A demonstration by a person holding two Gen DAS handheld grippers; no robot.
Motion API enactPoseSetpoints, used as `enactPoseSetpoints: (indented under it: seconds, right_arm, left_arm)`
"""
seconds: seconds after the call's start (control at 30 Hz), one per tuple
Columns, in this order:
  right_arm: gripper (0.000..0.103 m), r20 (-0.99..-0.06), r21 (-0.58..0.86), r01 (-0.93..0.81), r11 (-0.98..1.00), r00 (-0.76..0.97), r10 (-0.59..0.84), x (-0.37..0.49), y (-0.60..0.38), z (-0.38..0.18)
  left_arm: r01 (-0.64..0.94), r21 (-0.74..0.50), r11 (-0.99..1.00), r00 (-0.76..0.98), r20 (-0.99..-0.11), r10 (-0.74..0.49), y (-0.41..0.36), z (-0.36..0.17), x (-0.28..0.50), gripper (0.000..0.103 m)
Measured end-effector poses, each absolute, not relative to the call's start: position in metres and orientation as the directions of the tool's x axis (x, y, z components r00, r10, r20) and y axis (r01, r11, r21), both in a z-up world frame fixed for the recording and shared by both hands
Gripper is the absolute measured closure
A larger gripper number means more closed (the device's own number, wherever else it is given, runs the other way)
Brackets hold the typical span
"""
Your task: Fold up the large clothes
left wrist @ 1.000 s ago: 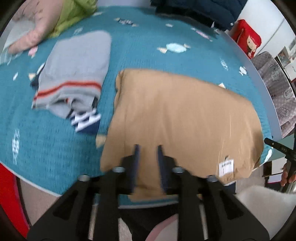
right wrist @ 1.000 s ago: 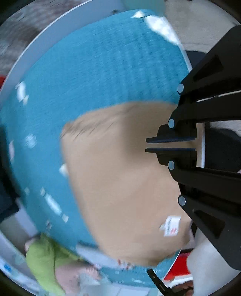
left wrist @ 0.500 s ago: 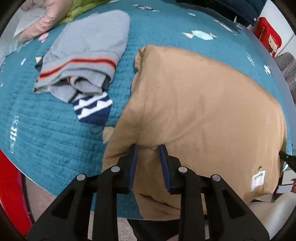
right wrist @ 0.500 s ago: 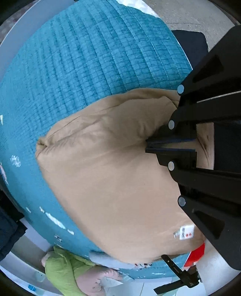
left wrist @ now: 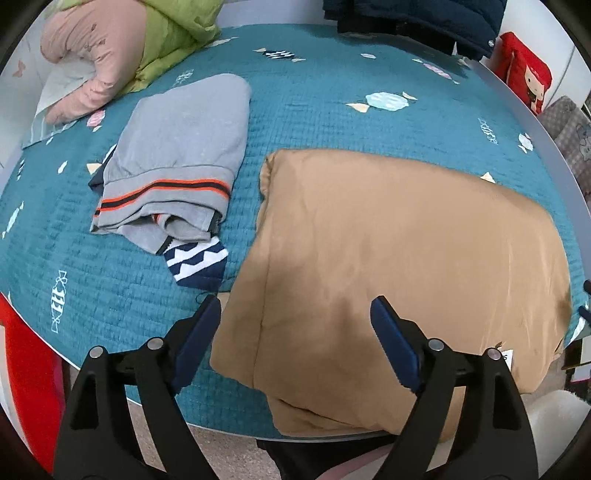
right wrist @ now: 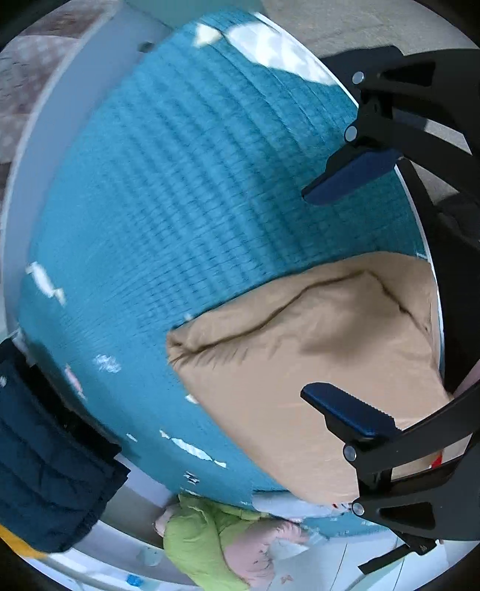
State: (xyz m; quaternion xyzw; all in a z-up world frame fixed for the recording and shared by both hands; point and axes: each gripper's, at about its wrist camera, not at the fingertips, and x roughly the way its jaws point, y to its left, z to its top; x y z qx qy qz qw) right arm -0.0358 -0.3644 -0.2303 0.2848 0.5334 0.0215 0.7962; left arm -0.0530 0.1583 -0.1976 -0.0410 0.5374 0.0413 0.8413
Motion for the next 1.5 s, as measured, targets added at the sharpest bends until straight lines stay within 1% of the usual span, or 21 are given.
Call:
enactPoseSetpoints:
  seconds: [0.13, 0.27, 0.3, 0.37, 0.4, 0.47, 0.6, 0.7, 0.77, 0.83, 0.87, 0.9, 1.0, 1.03, 1.1, 1.17, 1.2, 1.27, 1.3, 1.4, 1.5]
  right_arm:
    - [0.009, -0.784, 0.61, 0.318, 0.725, 0.371, 0.497, -0.042, -0.375, -0.268]
    - [0.008, -0.739, 0.664, 0.316, 0.678, 0.412, 0.533, -0.049, -0.385, -0.266]
    - [0.01, -0.708, 0.699, 0.301, 0.649, 0.415, 0.571, -0.051, -0.387, -0.266]
    - [0.01, -0.547, 0.837, 0.28, 0.47, 0.402, 0.735, -0.05, -0.385, -0.277]
    - [0.01, -0.483, 0.872, 0.292, 0.392, 0.394, 0.782, -0.05, -0.381, -0.286]
    - [0.01, -0.514, 0.853, 0.336, 0.399, 0.416, 0.75, -0.049, -0.378, -0.296]
    - [0.009, -0.523, 0.849, 0.336, 0.407, 0.44, 0.73, -0.044, -0.374, -0.29]
    - [0.011, -0.496, 0.867, 0.313, 0.388, 0.468, 0.731, -0.033, -0.365, -0.281]
    - [0.017, -0.468, 0.882, 0.298, 0.364, 0.48, 0.742, -0.023, -0.359, -0.281]
    - [0.03, -0.539, 0.841, 0.342, 0.42, 0.456, 0.708, -0.012, -0.349, -0.29]
    - [0.049, -0.591, 0.806, 0.341, 0.483, 0.438, 0.677, -0.009, -0.346, -0.287]
    - [0.058, -0.621, 0.784, 0.327, 0.528, 0.433, 0.653, -0.007, -0.341, -0.281]
    - [0.07, -0.687, 0.714, 0.273, 0.644, 0.448, 0.572, -0.009, -0.327, -0.256]
    - [0.071, -0.721, 0.666, 0.244, 0.705, 0.452, 0.525, -0.009, -0.319, -0.244]
    - [0.074, -0.757, 0.592, 0.187, 0.784, 0.463, 0.461, -0.008, -0.303, -0.225]
    - [0.074, -0.749, 0.584, 0.141, 0.799, 0.473, 0.464, -0.008, -0.293, -0.212]
    - [0.074, -0.742, 0.587, 0.124, 0.8, 0.477, 0.471, -0.01, -0.291, -0.21]
    - [0.074, -0.744, 0.569, 0.096, 0.817, 0.483, 0.461, -0.01, -0.285, -0.203]
    - [0.074, -0.751, 0.553, 0.084, 0.829, 0.482, 0.452, -0.01, -0.279, -0.204]
    - [0.074, -0.767, 0.507, 0.056, 0.86, 0.483, 0.421, -0.007, -0.269, -0.201]
    - [0.073, -0.773, 0.504, 0.071, 0.861, 0.482, 0.412, -0.006, -0.268, -0.203]
  left_arm:
    - [-0.108, -0.018, 0.994, 0.412, -0.911, 0.028, 0.154, -0.197, -0.053, 0.018]
    - [-0.099, 0.004, 0.995, 0.394, -0.918, 0.043, 0.153, -0.201, -0.052, 0.018]
    - [-0.101, 0.007, 0.995, 0.388, -0.921, 0.045, 0.153, -0.203, -0.052, 0.018]
    - [-0.104, 0.0, 0.995, 0.376, -0.926, 0.039, 0.154, -0.204, -0.051, 0.018]
    - [-0.103, -0.003, 0.995, 0.375, -0.926, 0.036, 0.155, -0.204, -0.05, 0.018]
    - [-0.096, 0.002, 0.995, 0.383, -0.923, 0.039, 0.154, -0.202, -0.049, 0.018]
    - [-0.086, 0.011, 0.996, 0.393, -0.919, 0.045, 0.152, -0.199, -0.049, 0.018]
    - [-0.081, 0.011, 0.997, 0.384, -0.922, 0.041, 0.151, -0.2, -0.047, 0.018]
    - [-0.08, 0.017, 0.997, 0.375, -0.926, 0.046, 0.149, -0.202, -0.045, 0.018]
    - [-0.075, 0.012, 0.997, 0.384, -0.922, 0.04, 0.146, -0.2, -0.044, 0.018]
    - [-0.071, 0.011, 0.997, 0.392, -0.919, 0.038, 0.145, -0.198, -0.044, 0.018]
    - [-0.061, 0.009, 0.998, 0.405, -0.914, 0.033, 0.142, -0.195, -0.043, 0.018]
    - [-0.045, -0.016, 0.999, 0.437, -0.9, 0.005, 0.135, -0.184, -0.038, 0.018]
    - [-0.046, -0.038, 0.998, 0.446, -0.895, -0.014, 0.133, -0.182, -0.036, 0.018]
    - [-0.03, -0.119, 0.992, 0.469, -0.878, -0.091, 0.124, -0.174, -0.027, 0.025]
    - [0.003, -0.18, 0.984, 0.468, -0.869, -0.161, 0.107, -0.169, -0.011, 0.048]
    - [0.025, -0.198, 0.98, 0.462, -0.867, -0.187, 0.098, -0.168, -0.002, 0.053]
    - [0.07, -0.204, 0.977, 0.455, -0.865, -0.213, 0.073, -0.166, 0.023, 0.079]
    - [0.077, -0.201, 0.977, 0.449, -0.868, -0.214, 0.065, -0.166, 0.033, 0.084]
    - [0.103, -0.268, 0.958, 0.383, -0.878, -0.287, 0.038, -0.17, 0.073, 0.098]
    - [0.094, -0.279, 0.956, 0.298, -0.908, -0.294, 0.013, -0.186, 0.112, 0.099]
